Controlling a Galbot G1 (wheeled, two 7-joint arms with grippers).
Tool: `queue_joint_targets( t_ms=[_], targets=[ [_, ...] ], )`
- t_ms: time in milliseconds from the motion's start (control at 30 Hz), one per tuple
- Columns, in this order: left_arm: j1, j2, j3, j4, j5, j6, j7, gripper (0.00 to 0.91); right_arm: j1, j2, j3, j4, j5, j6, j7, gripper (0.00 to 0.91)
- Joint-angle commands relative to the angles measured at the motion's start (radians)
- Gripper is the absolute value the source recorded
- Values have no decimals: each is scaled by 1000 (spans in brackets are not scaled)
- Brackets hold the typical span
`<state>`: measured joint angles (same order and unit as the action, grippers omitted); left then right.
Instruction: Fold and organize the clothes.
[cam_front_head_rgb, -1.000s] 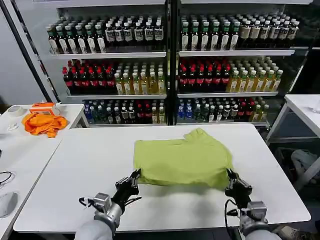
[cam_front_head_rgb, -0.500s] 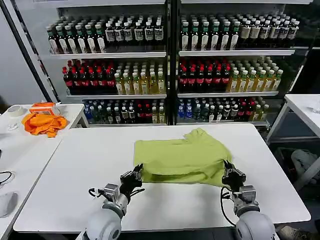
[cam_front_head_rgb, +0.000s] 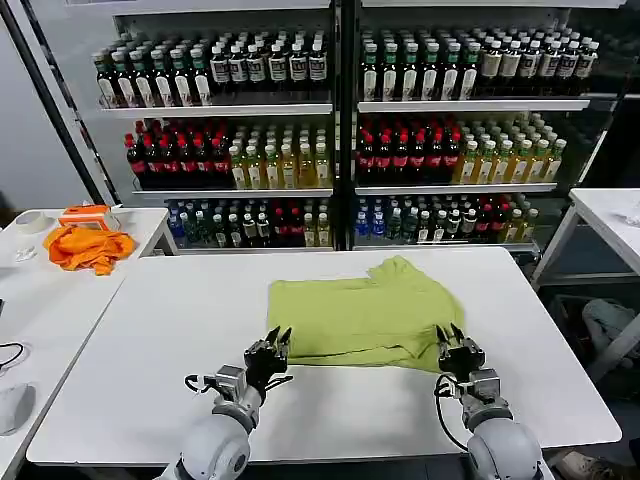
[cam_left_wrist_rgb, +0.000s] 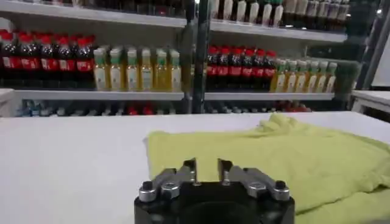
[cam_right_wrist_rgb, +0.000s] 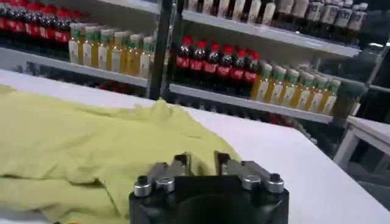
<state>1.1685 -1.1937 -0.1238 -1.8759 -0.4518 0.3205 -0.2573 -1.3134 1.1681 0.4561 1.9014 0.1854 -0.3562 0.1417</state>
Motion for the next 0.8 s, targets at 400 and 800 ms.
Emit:
queue_joint_targets(
  t_ms=[400,800],
  targets=[
    [62,-20,-13,22,12,22,-21,907,-188,10,179,126,128,-182,18,907],
    [65,-19,-2,27,15,31,-33,20,-124,10,128,40,215,-164,34,0]
  ],
)
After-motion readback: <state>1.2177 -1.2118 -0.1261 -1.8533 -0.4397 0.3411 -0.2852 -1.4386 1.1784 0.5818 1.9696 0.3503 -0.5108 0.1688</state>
